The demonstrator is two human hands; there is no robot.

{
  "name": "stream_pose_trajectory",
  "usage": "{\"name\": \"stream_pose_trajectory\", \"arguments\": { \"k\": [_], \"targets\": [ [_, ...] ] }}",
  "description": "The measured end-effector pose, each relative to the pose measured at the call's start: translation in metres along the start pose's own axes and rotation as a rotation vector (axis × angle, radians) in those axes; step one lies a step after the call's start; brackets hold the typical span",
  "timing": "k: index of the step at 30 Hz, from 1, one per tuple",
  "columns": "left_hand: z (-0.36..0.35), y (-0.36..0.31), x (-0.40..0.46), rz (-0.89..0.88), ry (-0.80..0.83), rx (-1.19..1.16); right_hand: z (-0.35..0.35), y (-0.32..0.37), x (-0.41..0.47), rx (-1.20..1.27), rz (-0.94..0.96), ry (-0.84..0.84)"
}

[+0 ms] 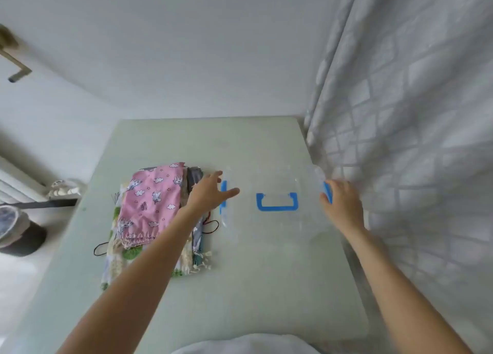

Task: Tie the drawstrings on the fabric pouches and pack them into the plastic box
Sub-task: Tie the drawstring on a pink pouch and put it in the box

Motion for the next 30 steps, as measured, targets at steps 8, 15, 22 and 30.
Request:
{"name": "stream_pose_trajectory", "arguments": {
  "k": [8, 15, 22, 30],
  "targets": [
    [-0.016, 0.017, -0.002, 0.110, -0.004, -0.088, -0.013, -0.026, -0.008, 0.208, -0.278, 0.023],
    [-0.024, 0.033, -0.010, 0.138, -0.008, -0.180, -0.020, -0.037, 0.001, 0.110, -0.301, 0.075],
    [-0.029, 0.038, -0.011, 0.166, -0.017, -0.301, -0.001, -0.014, -0.013, 0.157, 0.049, -0.098],
    [-0.040, 0.038, -0.021, 0.241, 0.077, -0.528, -0.048, 0.051, -0.051, -0.092, 0.621, 0.252]
  ]
}}
Point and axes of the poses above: each hand's wrist, its own x-axis towards the middle knuckle, its own z-axis out of the back of the hand, y = z × x, the point moved 6 cm from there along x, towards the middle knuckle, and after that the axes turned 5 degrees about x, right-handed, at the moved point
